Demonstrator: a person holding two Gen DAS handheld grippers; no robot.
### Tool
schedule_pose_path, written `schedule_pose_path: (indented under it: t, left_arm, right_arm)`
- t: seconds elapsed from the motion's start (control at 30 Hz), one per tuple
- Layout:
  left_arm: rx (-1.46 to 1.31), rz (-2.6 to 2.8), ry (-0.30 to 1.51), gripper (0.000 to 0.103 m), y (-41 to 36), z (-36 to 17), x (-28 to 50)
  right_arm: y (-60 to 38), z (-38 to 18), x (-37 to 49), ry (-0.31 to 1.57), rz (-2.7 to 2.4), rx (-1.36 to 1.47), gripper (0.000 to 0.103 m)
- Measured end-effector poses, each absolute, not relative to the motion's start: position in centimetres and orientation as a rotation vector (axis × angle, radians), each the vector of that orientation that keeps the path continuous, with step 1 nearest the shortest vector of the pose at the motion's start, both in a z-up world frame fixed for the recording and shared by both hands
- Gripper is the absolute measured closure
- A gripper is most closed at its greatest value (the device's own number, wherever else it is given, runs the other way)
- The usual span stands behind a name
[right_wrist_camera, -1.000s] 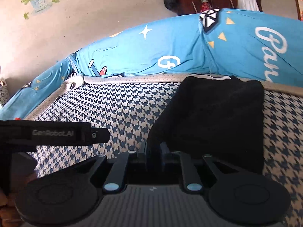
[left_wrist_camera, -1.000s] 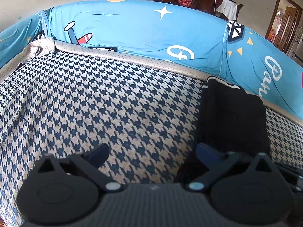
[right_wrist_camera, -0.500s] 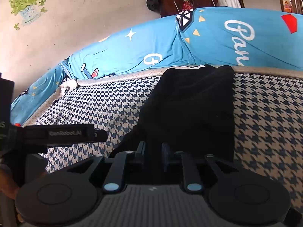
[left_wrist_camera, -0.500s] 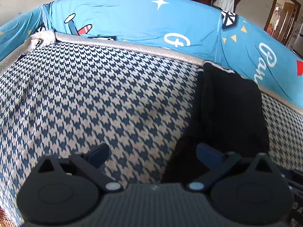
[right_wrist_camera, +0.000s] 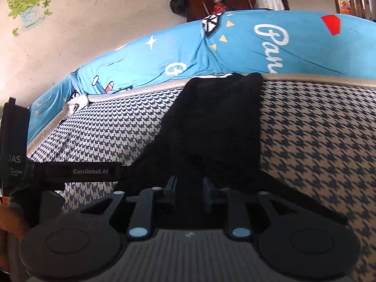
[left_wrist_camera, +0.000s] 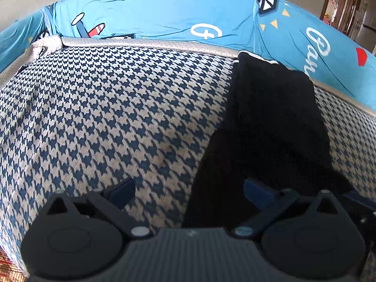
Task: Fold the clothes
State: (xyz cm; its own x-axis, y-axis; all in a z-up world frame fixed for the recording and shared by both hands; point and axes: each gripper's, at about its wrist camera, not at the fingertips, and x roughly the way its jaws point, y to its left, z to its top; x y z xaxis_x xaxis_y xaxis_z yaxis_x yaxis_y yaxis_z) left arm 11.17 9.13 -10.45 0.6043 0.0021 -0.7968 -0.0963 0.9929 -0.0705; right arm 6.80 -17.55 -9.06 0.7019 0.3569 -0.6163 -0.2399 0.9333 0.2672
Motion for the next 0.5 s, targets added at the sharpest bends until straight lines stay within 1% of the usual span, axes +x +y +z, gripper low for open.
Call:
schedule_pose_path:
  t: [0.07, 0.5]
  left_arm:
    - [-0.104, 0.053, 0.926, 0.001, 9.1, -10.7, 10.8]
    - [-0.013, 0.034, 0.939, 0.000, 8.0, -12.1, 8.0]
  right_arm:
    - [-18.2, -9.0, 5.9, 0.718, 0.307, 0.179, 0.075]
    - [-23.7, -9.3, 1.9, 0.703, 0.048, 0.230, 0.074]
